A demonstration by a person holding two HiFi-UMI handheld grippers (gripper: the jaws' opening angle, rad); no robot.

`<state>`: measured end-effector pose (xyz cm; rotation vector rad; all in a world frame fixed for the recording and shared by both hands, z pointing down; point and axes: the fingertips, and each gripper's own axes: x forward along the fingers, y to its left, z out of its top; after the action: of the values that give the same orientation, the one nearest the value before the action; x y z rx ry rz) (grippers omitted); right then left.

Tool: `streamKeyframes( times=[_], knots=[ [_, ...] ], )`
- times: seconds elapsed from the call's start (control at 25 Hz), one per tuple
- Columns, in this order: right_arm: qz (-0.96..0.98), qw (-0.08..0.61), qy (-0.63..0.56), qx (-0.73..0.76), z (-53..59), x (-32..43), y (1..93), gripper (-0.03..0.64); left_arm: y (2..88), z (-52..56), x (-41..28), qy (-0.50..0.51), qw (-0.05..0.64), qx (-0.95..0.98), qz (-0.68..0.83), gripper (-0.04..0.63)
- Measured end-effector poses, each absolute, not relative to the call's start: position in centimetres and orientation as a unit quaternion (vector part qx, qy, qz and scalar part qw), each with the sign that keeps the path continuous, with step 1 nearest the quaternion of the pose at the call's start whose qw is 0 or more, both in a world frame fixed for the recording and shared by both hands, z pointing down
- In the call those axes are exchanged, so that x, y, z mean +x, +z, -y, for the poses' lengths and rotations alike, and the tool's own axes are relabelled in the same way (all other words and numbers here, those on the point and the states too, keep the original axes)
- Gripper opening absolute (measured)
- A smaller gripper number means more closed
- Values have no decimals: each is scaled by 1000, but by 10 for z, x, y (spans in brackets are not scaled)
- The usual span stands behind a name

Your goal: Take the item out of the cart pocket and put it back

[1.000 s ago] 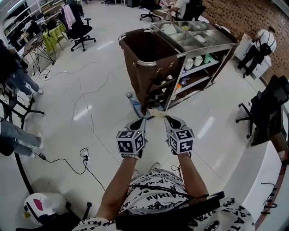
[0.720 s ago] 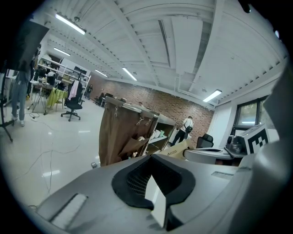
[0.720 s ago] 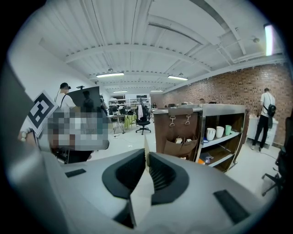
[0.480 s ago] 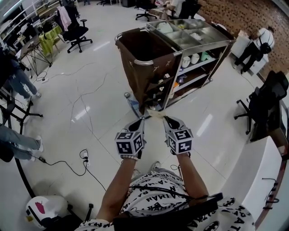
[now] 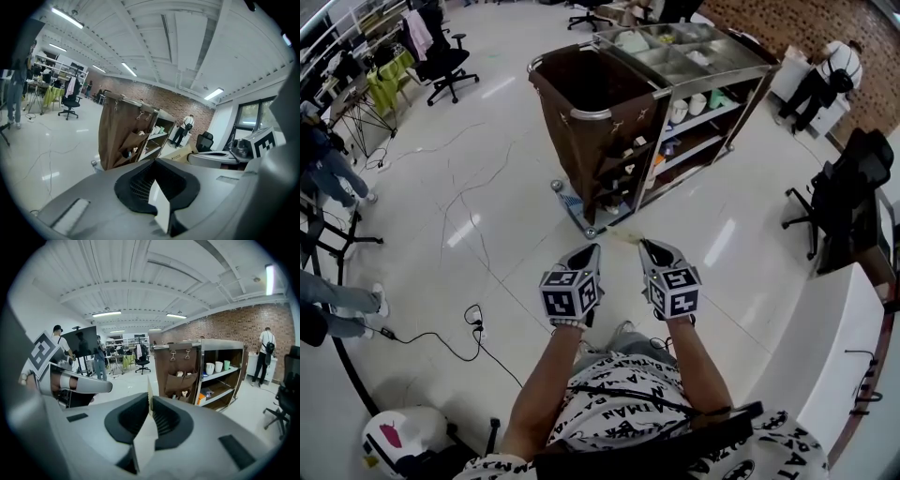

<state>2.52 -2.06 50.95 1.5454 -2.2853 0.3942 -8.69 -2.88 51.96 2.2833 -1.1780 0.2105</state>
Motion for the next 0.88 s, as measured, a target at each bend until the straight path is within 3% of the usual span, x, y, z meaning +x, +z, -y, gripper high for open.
streamKeyframes(
  times=[0.88],
  knots=[
    [802, 154, 137, 560, 64, 44, 507, 43, 521, 64, -58, 103, 261, 864, 417, 2]
  ],
)
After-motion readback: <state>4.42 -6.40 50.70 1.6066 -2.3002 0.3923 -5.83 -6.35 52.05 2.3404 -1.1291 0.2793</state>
